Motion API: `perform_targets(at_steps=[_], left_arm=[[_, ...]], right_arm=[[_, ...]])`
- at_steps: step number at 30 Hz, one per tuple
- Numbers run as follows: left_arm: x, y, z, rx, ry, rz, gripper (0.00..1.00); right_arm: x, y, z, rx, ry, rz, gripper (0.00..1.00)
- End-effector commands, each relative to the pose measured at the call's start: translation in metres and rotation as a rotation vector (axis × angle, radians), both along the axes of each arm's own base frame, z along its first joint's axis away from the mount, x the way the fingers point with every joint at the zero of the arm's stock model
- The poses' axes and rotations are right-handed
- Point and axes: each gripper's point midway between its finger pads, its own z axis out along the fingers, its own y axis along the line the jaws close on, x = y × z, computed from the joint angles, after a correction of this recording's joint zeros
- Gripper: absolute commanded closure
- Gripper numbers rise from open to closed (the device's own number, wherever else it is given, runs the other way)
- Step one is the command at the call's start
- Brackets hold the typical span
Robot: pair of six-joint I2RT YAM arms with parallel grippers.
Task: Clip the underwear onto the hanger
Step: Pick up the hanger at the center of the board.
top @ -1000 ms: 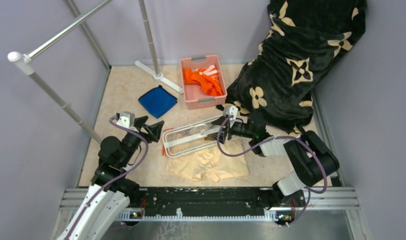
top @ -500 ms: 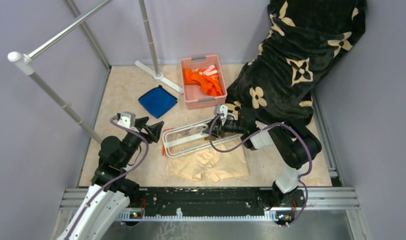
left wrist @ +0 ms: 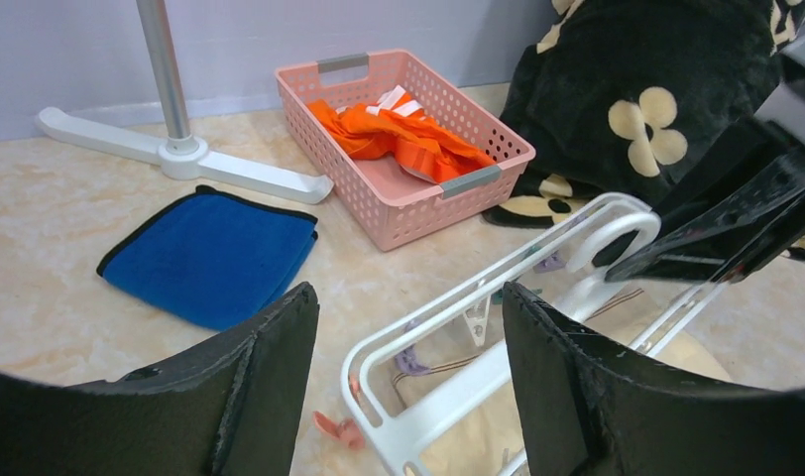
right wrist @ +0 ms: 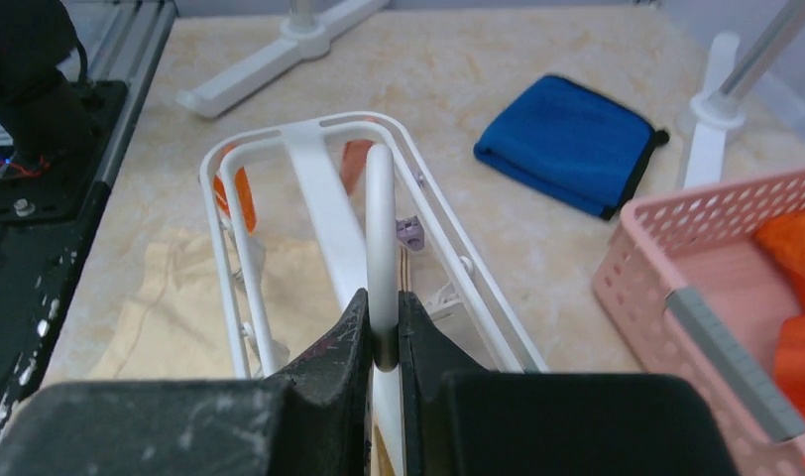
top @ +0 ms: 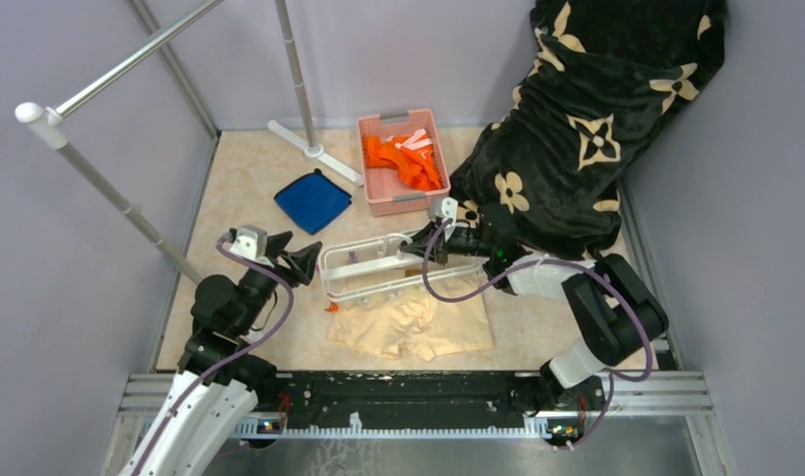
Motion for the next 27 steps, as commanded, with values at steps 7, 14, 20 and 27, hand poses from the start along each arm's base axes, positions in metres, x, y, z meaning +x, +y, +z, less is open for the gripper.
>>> perform_targets(at_steps=[7, 14, 20, 27], left_arm=[[-0.025, 0.007, 0.059, 0.016, -0.188, -0.029, 0.24], [-0.044, 0.006, 0.083, 0.009, -0.159, -0.076, 0.21], [-0.052, -0.022, 0.073, 0.040, -0.102, -0.246, 0.16], [-0.067, -0.058, 0.057, 0.034, -0.146, -0.482, 0.01]], right_arm=[[0.012, -0.016, 0.157, 0.105, -0.249, -0.065, 1.00], [0.018, -0.062, 0.197, 0.112, -0.222, -0.216, 1.00], [0.006, -0.090, 0.215, 0.056, -0.248, -0.354, 1.00], [-0.002, -0.115, 0.238, 0.042, -0.284, -0.477, 1.00]])
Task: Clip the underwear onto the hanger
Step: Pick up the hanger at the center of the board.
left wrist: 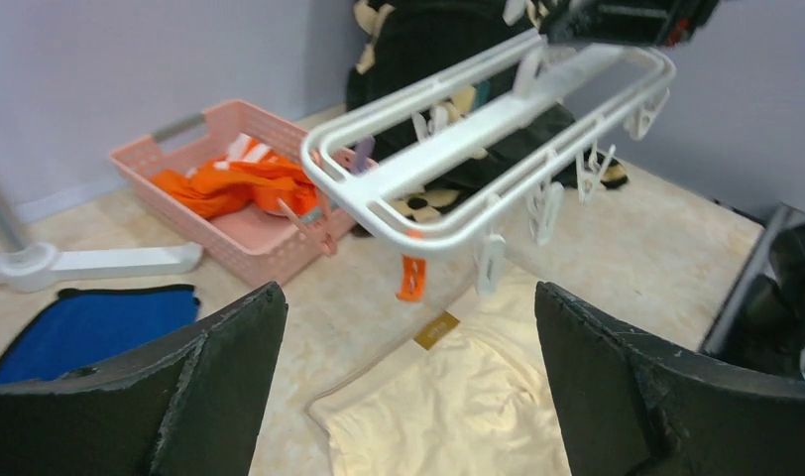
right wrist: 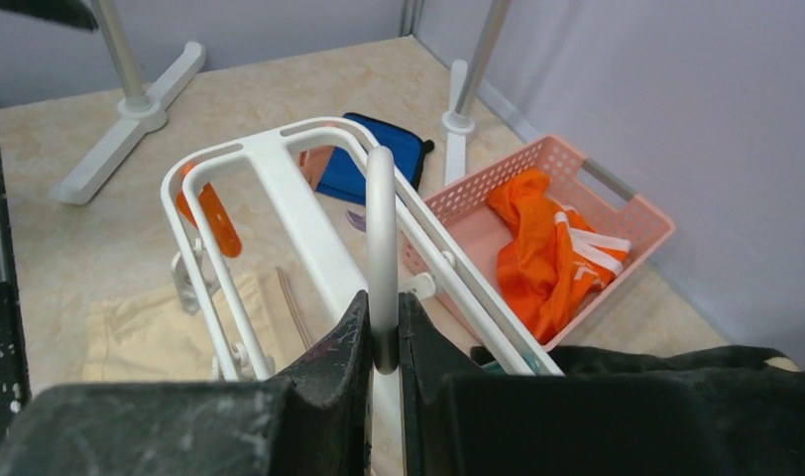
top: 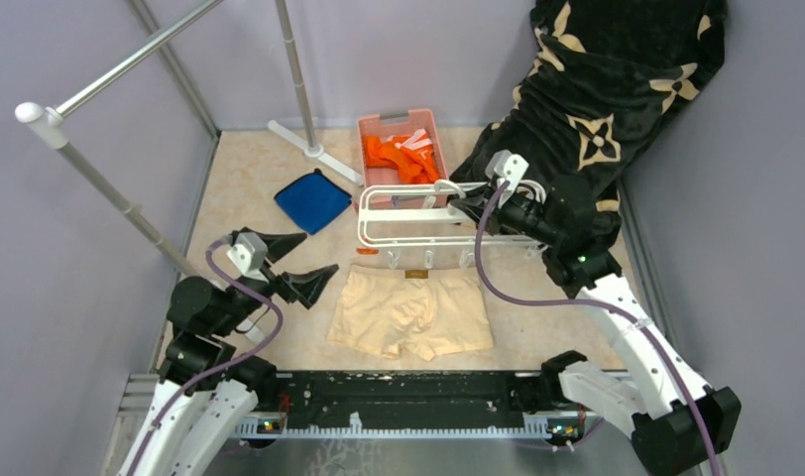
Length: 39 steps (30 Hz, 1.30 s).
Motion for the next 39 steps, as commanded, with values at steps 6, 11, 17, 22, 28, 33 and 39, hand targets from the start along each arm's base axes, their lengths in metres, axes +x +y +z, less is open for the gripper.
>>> perform_targets(at_steps=[6, 11, 17, 22, 28, 33, 39], left_arm=[[-0.021, -0.043, -0.009, 0.060, -0.149, -0.317, 0.01], [-0.030, -0.051, -0.007, 0.127, -0.317, -0.407, 0.00], [-0.043, -0.055, -0.011, 0.183, -0.374, -0.482, 0.04], [-0.052, -0.056, -0.012, 0.171, -0.350, -0.520, 0.08], [-0.055, -0.051, -0.010, 0.159, -0.346, -0.486, 0.09], [-0.057, -0.048, -0.009, 0.160, -0.340, -0.471, 0.09], [-0.060, -0.047, -0.008, 0.167, -0.328, -0.476, 0.11]], right_arm=[[-0.032, -0.020, 0.093, 0.044, -0.208, -0.033, 1.00], [-0.057, -0.017, 0.096, 0.013, -0.201, 0.057, 1.00], [-0.083, -0.019, 0.114, 0.013, -0.279, 0.114, 1.00], [-0.101, -0.014, 0.123, 0.016, -0.314, 0.201, 1.00], [-0.115, -0.013, 0.136, 0.030, -0.362, 0.252, 1.00], [-0.129, -0.011, 0.143, 0.022, -0.382, 0.323, 1.00], [-0.143, -0.010, 0.152, 0.022, -0.410, 0.373, 1.00]])
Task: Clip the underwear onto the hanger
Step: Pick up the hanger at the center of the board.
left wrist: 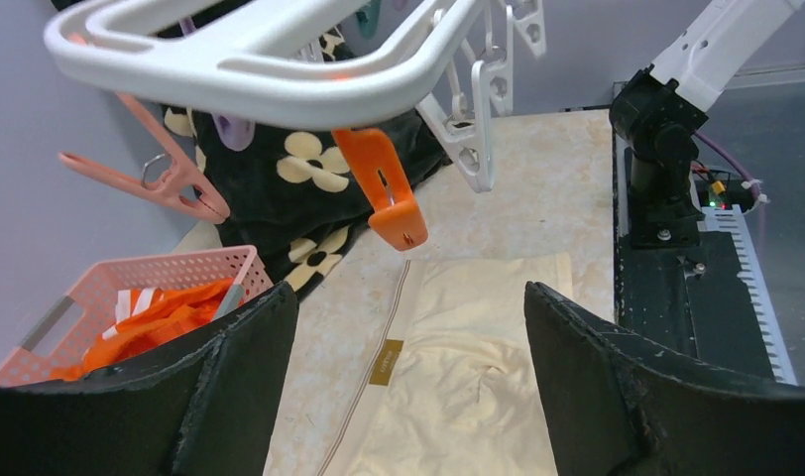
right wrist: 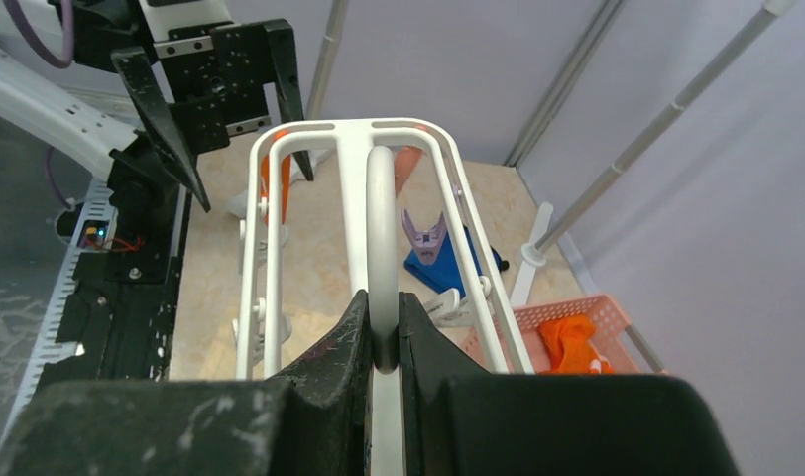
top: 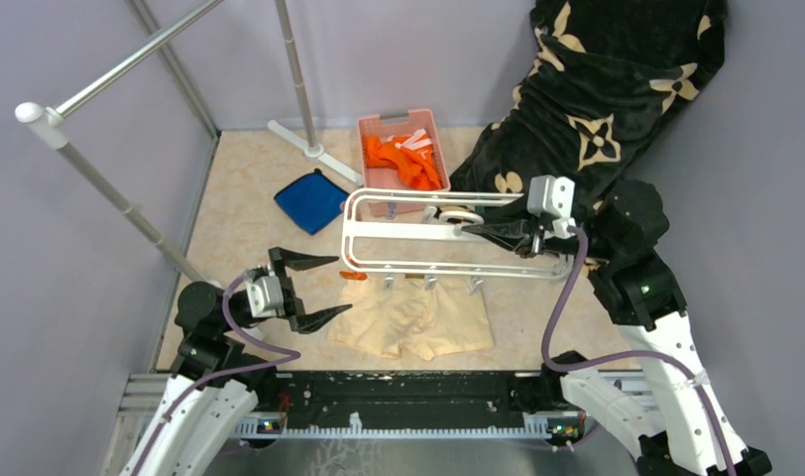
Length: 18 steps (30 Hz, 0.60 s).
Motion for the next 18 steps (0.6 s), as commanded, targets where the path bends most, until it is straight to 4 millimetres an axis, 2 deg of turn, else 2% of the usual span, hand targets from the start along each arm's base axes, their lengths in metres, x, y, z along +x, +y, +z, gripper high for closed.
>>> perform_targets(at_steps=[1, 9, 13, 18], left_arm=[[-0.005, 0.003, 0.010, -0.001, -0.017, 0.001, 0.12], [-0.026, -0.005, 0.024, -0.021, -0.034, -0.132, 0.17], [-0.041, -0.009, 0.028, -0.009, -0.035, -0.237, 0.21], [-0.048, -0.011, 0.035, -0.004, -0.037, -0.287, 0.24]], right_arm=[[-0.028, -0.003, 0.051, 0.055, -0.211, 0.073, 1.00], [-0.044, 0.000, 0.054, 0.045, -0.209, 0.165, 1.00], [-0.047, 0.000, 0.054, 0.042, -0.209, 0.182, 1.00], [-0.045, 0.001, 0.052, 0.040, -0.201, 0.186, 1.00]])
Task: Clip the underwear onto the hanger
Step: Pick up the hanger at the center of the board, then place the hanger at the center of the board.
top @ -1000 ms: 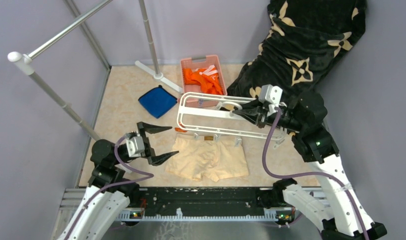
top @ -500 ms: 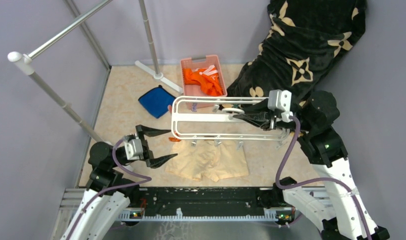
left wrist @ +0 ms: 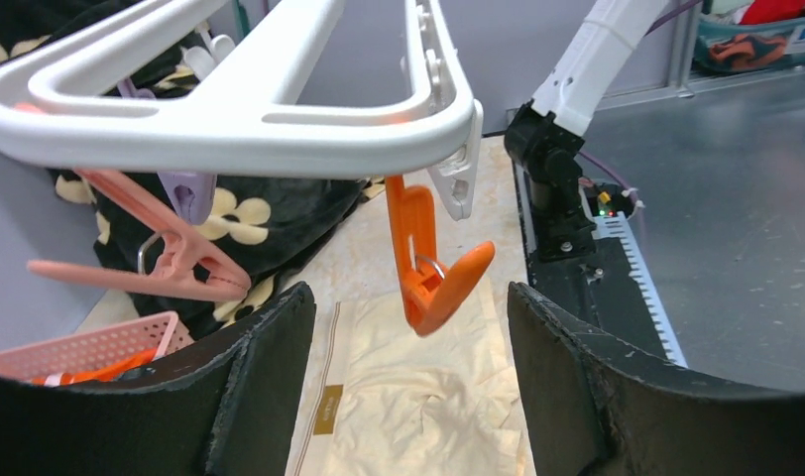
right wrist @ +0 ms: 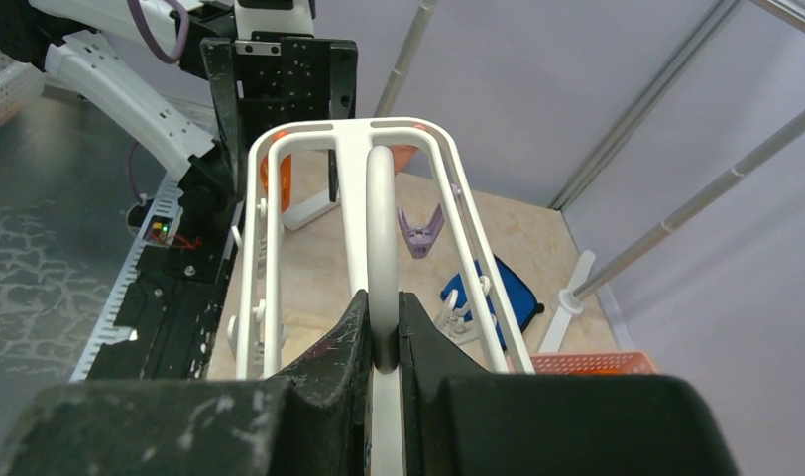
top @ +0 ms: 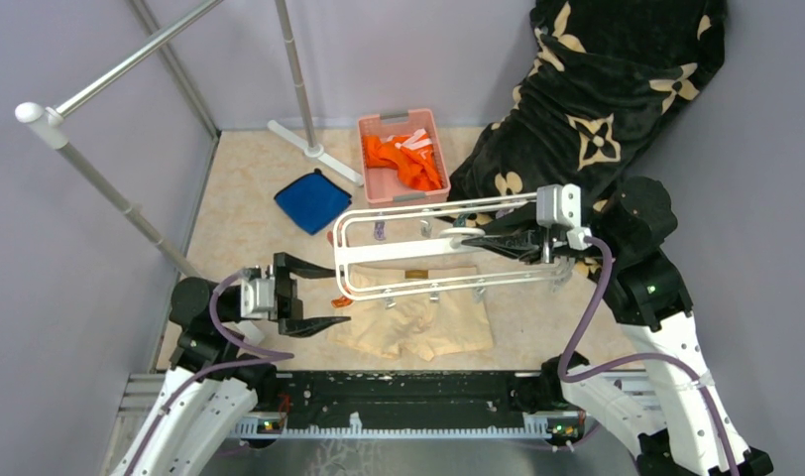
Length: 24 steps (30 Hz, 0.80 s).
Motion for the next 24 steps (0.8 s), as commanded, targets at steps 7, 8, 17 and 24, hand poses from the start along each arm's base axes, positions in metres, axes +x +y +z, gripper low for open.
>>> perform_targets(at_steps=[7, 8, 17, 24], left_arm=[[-0.026, 0.000, 0.028, -0.024, -0.054, -0.130, 0.27], [-0.026, 0.000, 0.030, -0.027, -0.052, -0.132, 0.28], [-0.026, -0.002, 0.033, -0.039, -0.028, -0.155, 0.30], [-0.029, -0.002, 0.041, -0.066, -0.041, -0.165, 0.32]], right_arm=[[-0.010, -0.001, 0.035, 0.055, -0.147, 0.036, 1.00], [-0.009, 0.000, 0.034, 0.057, -0.147, 0.037, 1.00], [0.001, 0.005, 0.032, 0.067, -0.129, 0.047, 1.00], [0.010, 0.007, 0.027, 0.060, -0.121, 0.035, 1.00]])
